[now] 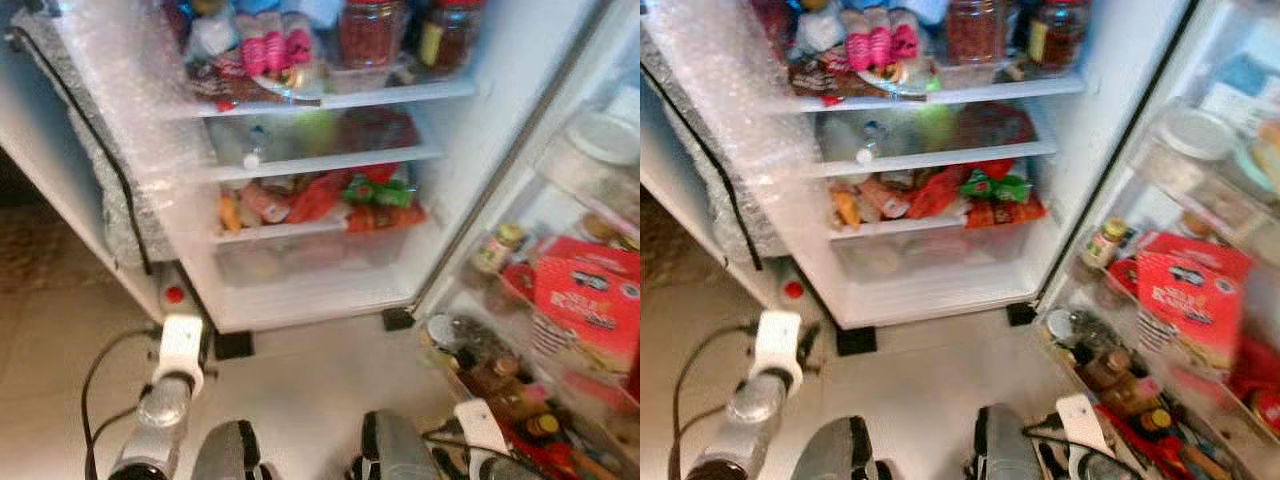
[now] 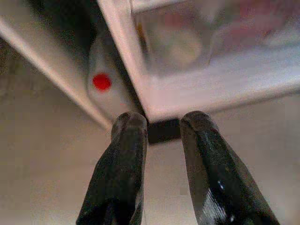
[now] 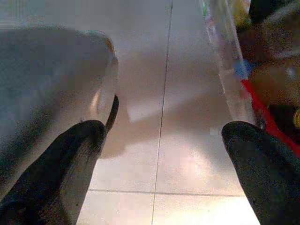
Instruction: Restocking fridge
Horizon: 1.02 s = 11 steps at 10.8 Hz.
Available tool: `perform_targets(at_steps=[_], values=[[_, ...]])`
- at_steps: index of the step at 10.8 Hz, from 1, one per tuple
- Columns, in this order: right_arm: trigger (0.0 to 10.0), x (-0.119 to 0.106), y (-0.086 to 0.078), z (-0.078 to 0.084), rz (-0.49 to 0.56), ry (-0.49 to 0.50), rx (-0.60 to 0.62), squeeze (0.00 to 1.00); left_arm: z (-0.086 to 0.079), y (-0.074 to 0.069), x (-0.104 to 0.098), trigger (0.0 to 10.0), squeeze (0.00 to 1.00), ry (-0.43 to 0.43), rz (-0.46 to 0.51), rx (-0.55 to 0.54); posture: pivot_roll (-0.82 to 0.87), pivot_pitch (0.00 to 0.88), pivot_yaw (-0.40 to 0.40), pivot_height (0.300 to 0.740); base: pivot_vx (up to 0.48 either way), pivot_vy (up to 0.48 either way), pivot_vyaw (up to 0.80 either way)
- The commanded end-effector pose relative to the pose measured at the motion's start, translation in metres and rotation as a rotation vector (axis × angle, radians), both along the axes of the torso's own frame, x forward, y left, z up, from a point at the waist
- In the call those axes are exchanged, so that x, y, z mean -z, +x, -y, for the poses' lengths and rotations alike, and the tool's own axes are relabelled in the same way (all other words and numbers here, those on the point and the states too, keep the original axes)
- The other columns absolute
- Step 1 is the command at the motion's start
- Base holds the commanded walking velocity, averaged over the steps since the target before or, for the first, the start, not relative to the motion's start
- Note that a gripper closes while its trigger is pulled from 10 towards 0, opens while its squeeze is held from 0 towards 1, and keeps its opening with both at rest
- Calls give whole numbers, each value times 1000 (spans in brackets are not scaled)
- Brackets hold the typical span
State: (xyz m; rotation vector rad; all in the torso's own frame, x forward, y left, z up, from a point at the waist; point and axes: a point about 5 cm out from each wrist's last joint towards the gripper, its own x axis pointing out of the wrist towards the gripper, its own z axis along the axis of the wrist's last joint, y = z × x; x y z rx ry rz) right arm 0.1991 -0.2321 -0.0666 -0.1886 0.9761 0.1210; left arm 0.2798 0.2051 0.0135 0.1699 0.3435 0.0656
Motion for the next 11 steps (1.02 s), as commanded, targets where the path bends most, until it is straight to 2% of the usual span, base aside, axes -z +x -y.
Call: perform_targets(at_steps=[1, 4, 6, 8, 11], values=[[10000, 3, -7, 2, -20, 2, 20, 0, -4, -8, 13, 10000, 0, 15, -72, -18, -124, 163, -34, 641, 0, 0, 0], [10000, 3, -5, 1, -8, -7, 31, 0, -4, -26, 42, 10000, 0, 50, -252, 2, -122, 157, -25, 641, 0, 0, 0], [10000, 2, -4, 1, -3, -14, 46, 0, -11, -44, 57, 10000, 0, 68, -340, -36, -129, 150, -25, 641, 0, 0, 0], [10000, 1, -3, 1, 33, 5, 88, 0, -13, -54, 64, 10000, 0, 65, -374, -61, -122, 149, -28, 641, 0, 0, 0], [10000, 2, -4, 3, 36, -17, 110, 0, -9, -64, 72, 10000, 0, 61, -411, -63, -131, 143, -29, 686, 0, 0, 0]])
